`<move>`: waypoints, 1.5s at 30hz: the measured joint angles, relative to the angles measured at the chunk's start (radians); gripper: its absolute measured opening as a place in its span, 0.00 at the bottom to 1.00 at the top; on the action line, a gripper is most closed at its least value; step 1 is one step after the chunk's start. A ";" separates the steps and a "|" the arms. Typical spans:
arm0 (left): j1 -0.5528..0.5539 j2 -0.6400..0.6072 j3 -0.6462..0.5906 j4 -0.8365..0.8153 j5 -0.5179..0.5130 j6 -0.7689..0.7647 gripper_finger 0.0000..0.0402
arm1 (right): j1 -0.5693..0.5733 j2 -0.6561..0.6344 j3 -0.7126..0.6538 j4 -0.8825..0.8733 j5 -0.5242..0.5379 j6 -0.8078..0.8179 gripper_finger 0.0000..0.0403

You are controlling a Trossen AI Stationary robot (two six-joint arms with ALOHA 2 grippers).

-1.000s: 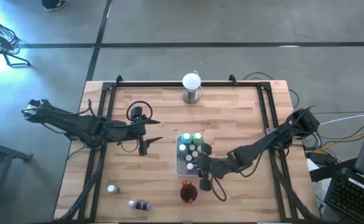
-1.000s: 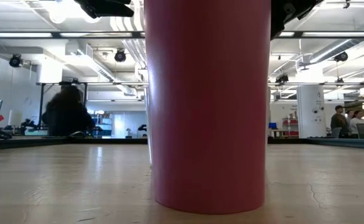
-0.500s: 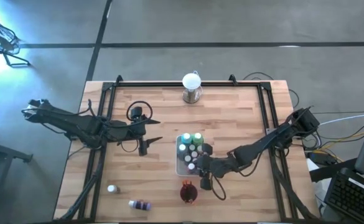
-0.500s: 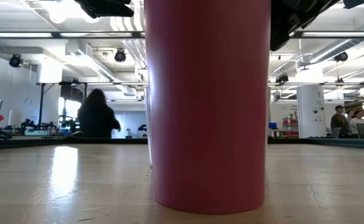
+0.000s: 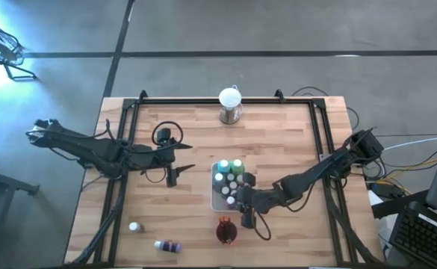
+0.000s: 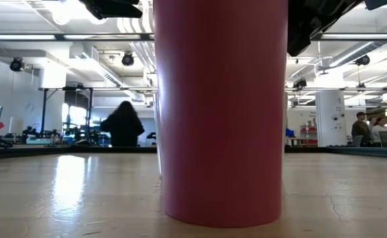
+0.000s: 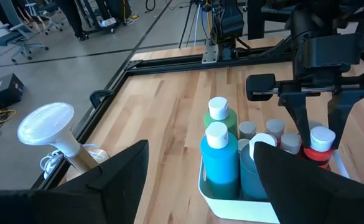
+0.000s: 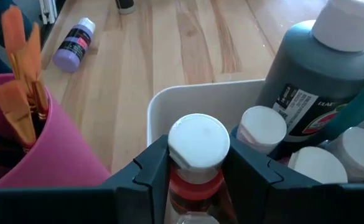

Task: Pick & Place Paint Supplies
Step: Put the dark orange paint bottle into the white bin, then put the gray paint bottle into the white bin

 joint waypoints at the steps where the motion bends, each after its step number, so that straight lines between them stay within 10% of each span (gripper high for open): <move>1: 0.000 0.000 0.000 0.000 0.000 0.000 0.73 | 0.000 0.000 0.000 -0.005 -0.002 0.000 0.31; 28: -0.002 -0.026 0.001 -0.049 0.125 -0.021 0.73 | 0.000 -0.017 0.036 -0.065 -0.003 -0.009 0.43; 45: -0.194 -0.042 0.097 -0.703 0.133 -0.569 0.73 | 0.016 -0.043 0.270 -0.560 0.034 0.063 0.39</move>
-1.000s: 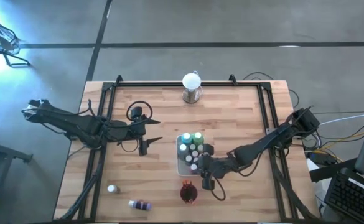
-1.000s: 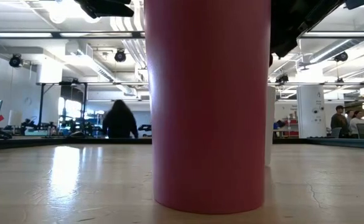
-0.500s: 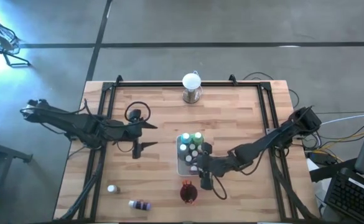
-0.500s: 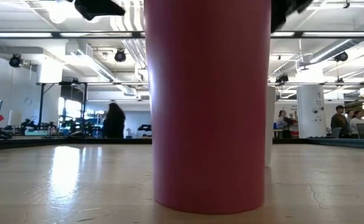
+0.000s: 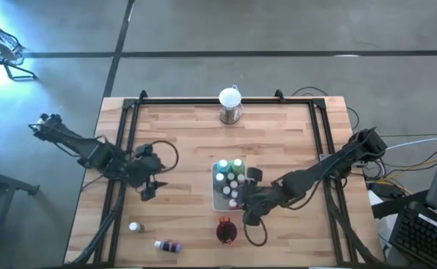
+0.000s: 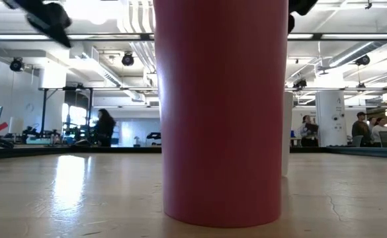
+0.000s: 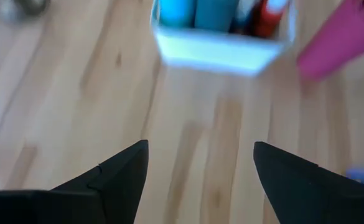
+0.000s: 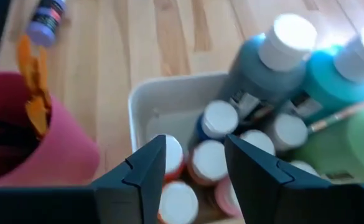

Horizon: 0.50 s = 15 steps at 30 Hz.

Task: Pick & Place Paint Supplies
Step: Put the gray paint bottle into the white bin

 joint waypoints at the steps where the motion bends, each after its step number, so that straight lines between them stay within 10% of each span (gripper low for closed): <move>1: -0.017 0.007 0.008 -0.050 0.007 -0.039 0.73 | 0.000 0.000 0.007 -0.027 0.000 0.007 0.39; 15: -0.259 0.118 0.010 -0.417 0.376 -0.680 0.73 | 0.000 -0.004 0.011 -0.075 0.024 0.019 0.42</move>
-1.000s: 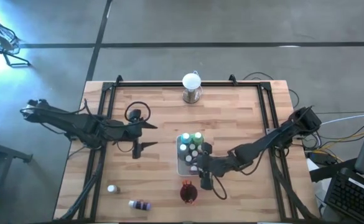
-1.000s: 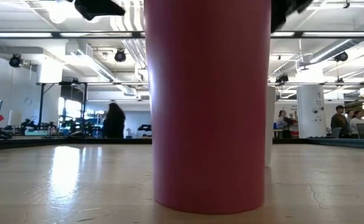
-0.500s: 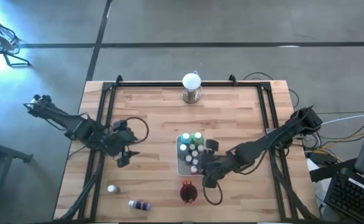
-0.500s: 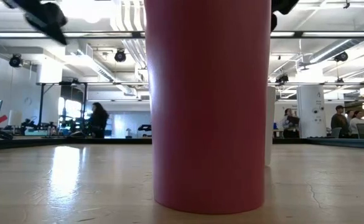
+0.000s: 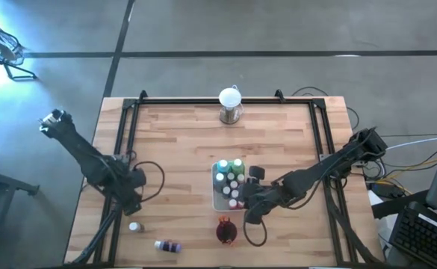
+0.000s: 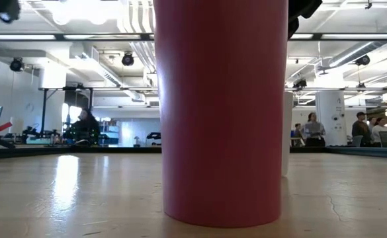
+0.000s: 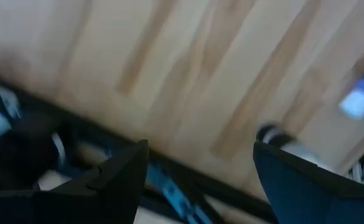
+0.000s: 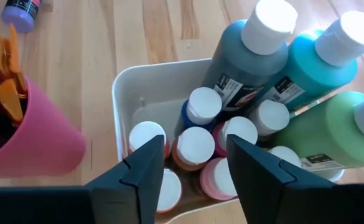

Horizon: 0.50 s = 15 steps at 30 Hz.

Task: Pick & Place Paint Supplies
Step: Put the gray paint bottle into the white bin

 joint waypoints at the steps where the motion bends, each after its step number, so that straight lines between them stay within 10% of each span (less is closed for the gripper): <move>1: -0.015 0.010 0.000 -0.006 0.029 -0.025 0.73 | 0.000 0.000 0.000 0.000 0.000 -0.001 0.43; 15: -0.207 0.078 -0.003 0.035 0.191 -0.260 0.73 | 0.000 0.000 -0.001 0.000 0.007 -0.030 0.45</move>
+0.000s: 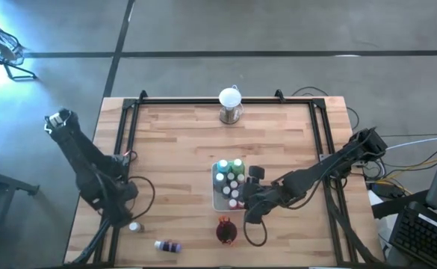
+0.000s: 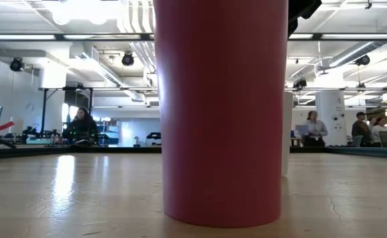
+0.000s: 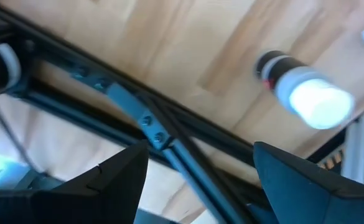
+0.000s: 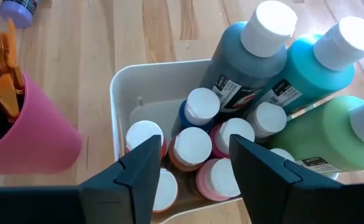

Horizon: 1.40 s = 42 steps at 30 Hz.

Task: Pick & Place Paint Supplies
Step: Put the gray paint bottle into the white bin

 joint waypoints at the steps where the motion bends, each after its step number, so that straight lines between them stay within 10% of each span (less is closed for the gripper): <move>1: -0.012 0.000 0.000 0.018 -0.010 -0.016 0.73 | 0.000 0.000 0.000 0.000 0.000 0.000 0.45; 18: -0.193 0.000 -0.020 0.210 -0.107 -0.202 0.73 | -0.003 0.000 -0.001 -0.007 0.022 0.018 0.49; 42: -0.215 0.001 -0.319 0.670 -0.213 -0.055 0.73 | -0.027 -0.009 -0.001 -0.007 0.022 0.053 0.50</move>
